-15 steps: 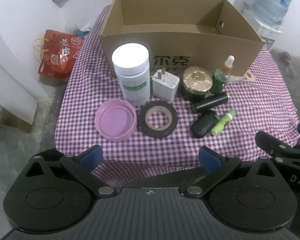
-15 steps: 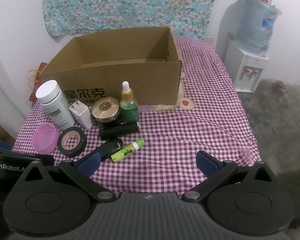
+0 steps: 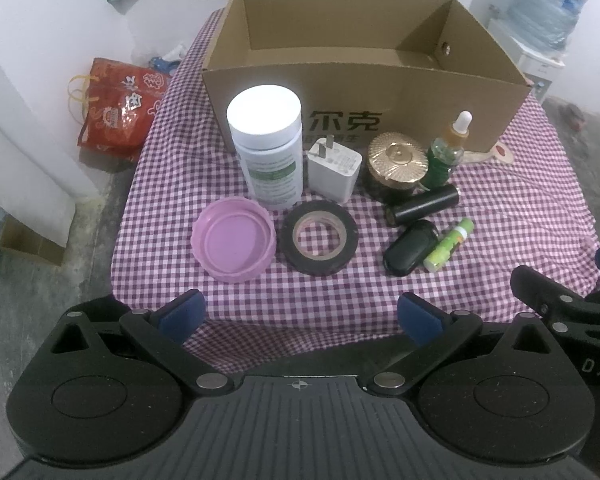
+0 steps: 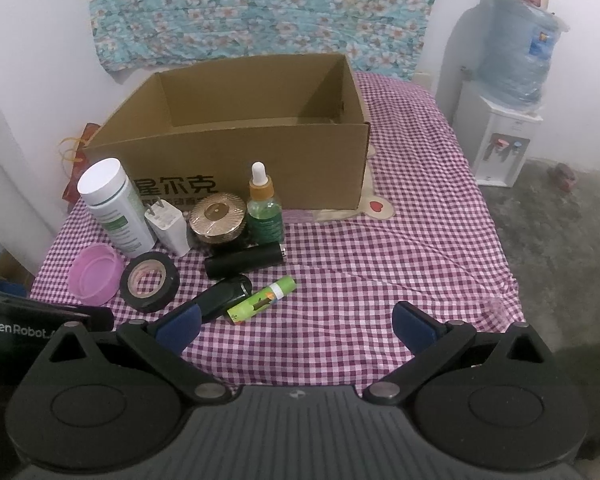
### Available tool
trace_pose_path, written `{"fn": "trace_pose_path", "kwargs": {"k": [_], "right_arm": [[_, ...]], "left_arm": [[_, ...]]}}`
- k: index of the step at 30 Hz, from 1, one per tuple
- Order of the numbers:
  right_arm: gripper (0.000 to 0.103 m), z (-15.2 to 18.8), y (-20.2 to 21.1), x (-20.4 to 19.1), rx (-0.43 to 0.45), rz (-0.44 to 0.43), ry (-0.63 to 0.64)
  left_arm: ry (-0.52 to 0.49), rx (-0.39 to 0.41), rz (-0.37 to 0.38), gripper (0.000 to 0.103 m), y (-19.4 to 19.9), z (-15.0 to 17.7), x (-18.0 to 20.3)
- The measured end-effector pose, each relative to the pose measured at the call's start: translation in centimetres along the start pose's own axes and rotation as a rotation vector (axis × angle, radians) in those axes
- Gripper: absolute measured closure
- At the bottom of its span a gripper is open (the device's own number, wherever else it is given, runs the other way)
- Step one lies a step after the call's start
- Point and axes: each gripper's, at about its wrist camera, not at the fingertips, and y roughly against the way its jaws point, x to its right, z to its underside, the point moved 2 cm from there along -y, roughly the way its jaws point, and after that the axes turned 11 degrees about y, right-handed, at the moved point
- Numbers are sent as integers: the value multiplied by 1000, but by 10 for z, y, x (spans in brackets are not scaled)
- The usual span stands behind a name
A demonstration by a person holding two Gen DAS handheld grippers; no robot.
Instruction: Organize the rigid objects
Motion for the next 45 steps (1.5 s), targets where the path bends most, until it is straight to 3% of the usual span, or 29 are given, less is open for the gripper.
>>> {"fn": "trace_pose_path", "kwargs": {"k": [45], "right_arm": [[0,-3,0,-4,6,-16,4]], "left_arm": [[-6,1,-6,1,1,-1,-2]]}}
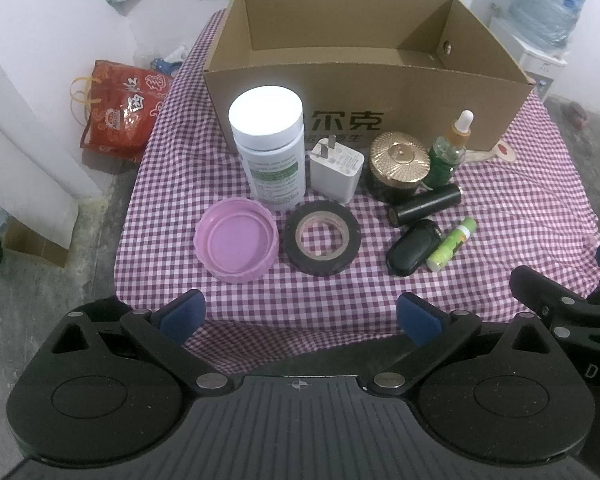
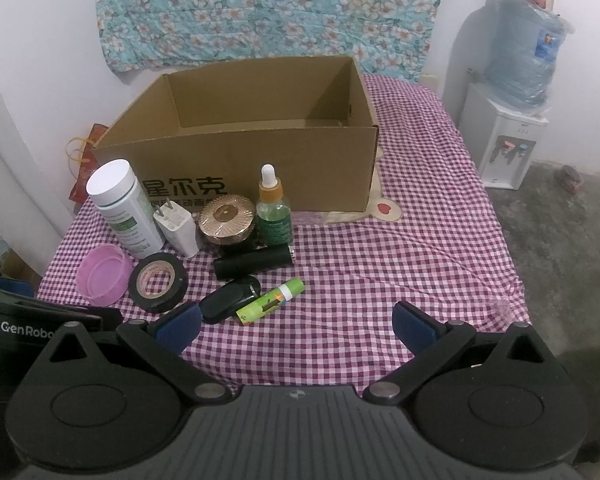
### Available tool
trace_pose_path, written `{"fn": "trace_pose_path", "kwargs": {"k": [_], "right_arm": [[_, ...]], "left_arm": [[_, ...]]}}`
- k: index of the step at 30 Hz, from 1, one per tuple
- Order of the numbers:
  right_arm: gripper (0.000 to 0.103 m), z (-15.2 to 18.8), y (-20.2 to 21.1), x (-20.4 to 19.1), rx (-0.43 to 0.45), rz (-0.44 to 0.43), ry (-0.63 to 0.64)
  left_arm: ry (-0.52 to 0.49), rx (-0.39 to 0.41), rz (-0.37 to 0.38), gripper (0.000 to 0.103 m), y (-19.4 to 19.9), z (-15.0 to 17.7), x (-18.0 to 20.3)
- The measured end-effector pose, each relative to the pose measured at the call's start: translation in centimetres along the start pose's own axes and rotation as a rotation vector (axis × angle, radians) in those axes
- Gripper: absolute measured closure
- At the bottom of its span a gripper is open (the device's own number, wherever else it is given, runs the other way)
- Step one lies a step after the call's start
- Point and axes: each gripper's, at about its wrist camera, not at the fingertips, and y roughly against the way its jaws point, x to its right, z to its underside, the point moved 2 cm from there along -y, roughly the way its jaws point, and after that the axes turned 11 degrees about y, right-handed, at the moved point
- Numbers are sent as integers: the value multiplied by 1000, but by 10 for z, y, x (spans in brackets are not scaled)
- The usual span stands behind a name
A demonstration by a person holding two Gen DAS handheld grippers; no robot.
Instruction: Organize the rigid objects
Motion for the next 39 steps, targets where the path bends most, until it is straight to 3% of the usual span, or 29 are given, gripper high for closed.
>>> {"fn": "trace_pose_path", "kwargs": {"k": [18,23,26,30,34,39], "right_arm": [[0,0,-3,8,7,0,-25],[0,-1,-10,29,7,-5,-89],[2,-1,-20,42,-10,-53,-147],[10,-2,-41,51,-56,-139,-213],[26,-3,-65,56,-114,-238,-286],[36,-2,-90,57,-173,-304,-352]], "left_arm": [[-12,3,12,1,-2,-2,1],[-69,6,38,1,-8,-4,12],[-133,22,74,2,-11,-3,25],[-220,35,133,6,-16,-1,45],[-292,40,195,13,-26,1,65],[-352,3,237,37,-44,4,83]]}}
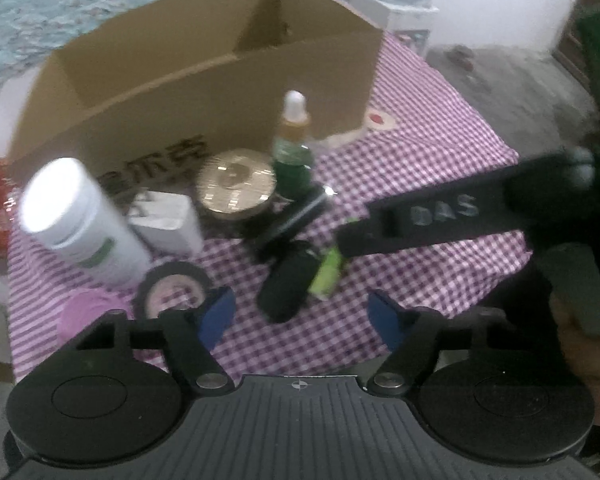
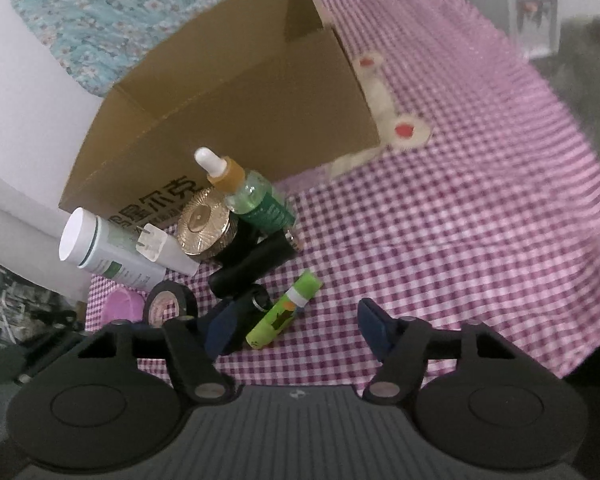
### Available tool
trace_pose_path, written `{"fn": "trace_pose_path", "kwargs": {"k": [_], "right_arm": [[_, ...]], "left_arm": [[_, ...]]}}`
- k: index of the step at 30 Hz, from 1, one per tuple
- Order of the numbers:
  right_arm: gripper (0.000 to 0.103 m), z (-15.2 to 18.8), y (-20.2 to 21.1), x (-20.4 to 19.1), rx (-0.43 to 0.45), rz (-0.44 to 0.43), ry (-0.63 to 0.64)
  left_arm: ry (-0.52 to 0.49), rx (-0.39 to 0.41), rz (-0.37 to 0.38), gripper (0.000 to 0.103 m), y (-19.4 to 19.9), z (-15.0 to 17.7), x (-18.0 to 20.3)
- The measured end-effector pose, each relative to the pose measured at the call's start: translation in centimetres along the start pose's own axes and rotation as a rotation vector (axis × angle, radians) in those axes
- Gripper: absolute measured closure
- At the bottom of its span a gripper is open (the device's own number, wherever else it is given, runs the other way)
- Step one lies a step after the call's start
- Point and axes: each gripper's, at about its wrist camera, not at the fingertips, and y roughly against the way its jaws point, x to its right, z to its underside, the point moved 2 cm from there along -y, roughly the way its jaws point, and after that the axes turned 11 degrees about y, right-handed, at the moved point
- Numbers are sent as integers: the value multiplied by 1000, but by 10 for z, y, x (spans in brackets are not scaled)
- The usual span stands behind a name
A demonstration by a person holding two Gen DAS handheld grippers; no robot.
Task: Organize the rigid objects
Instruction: 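Reach down and grasp the green glue stick with the right tool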
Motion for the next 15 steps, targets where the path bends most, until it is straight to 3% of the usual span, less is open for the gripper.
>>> {"fn": "trace_pose_path", "kwargs": {"k": [6,12,15], "right_arm": [[58,-5,-20,2,-43,-18,-29],[74,-13,-31,-1,-49,3,4],[82,-15,-35,-5,-55,1,37]], "left_arm": [[-18,-47,57,58,-18,0,6],[-16,-77,91,72,-26,2,4],[-15,-82,96,74,-30,1,4]]}}
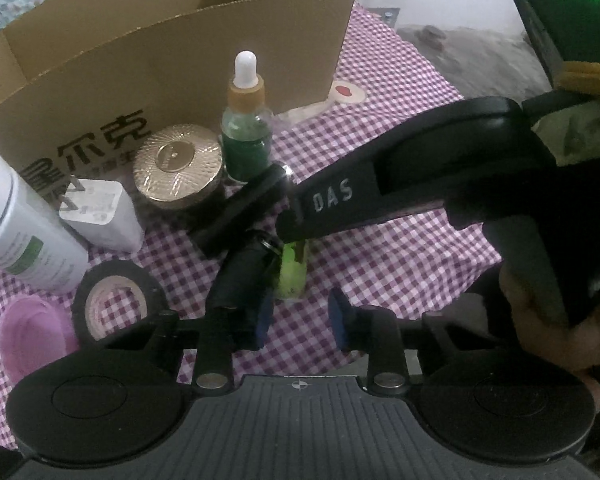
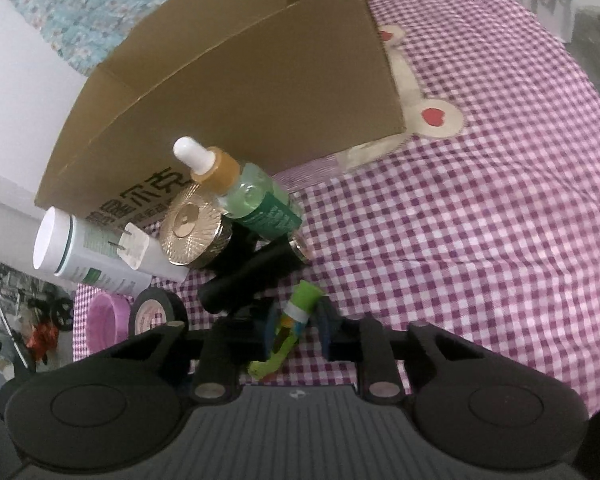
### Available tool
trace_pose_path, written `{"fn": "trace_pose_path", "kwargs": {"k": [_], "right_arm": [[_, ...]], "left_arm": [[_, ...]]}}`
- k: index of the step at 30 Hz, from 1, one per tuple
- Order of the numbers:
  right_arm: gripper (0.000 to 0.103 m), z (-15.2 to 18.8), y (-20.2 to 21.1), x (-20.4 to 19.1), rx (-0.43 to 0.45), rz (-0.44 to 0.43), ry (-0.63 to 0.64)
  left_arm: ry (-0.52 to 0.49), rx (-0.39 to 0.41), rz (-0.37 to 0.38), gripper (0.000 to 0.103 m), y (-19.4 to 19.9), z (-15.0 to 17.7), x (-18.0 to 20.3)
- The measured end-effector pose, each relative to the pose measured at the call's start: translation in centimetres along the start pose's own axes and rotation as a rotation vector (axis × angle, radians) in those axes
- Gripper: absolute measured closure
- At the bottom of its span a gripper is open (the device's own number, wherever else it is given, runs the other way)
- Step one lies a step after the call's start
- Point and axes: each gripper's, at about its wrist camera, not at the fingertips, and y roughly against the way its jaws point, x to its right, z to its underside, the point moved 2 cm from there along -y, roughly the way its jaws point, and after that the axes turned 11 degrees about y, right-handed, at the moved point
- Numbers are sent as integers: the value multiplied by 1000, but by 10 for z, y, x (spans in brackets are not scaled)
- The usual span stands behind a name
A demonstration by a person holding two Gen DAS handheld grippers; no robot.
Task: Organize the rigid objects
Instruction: 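Reach down and grasp the green glue stick with the right tool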
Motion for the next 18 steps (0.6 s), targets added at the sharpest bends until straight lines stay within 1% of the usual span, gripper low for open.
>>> {"fn": "trace_pose_path", "kwargs": {"k": [2,7,9,15,17,18], "right_arm": [[86,-1,-1,-3,-3,1,31],[87,0,3,-5,-8,27,97],[87,0,4,-2,-9,20,92],[87,-2,1,-1,-17,7,94],[87,-2,0,0,-16,-1,92],[87,-2,0,0,-16,-8,89]], "left_arm": [[1,-5,5,74,-2,0,0],[-2,-26,18,74,-8,-1,3],[-4,-36,24,74,-12,-1,6],[-28,-16,11,73,-15,-5,15],[-33,-11,-1,75,-16,-6,16],[-35,-8,-8,77,-16,-7,18]]}}
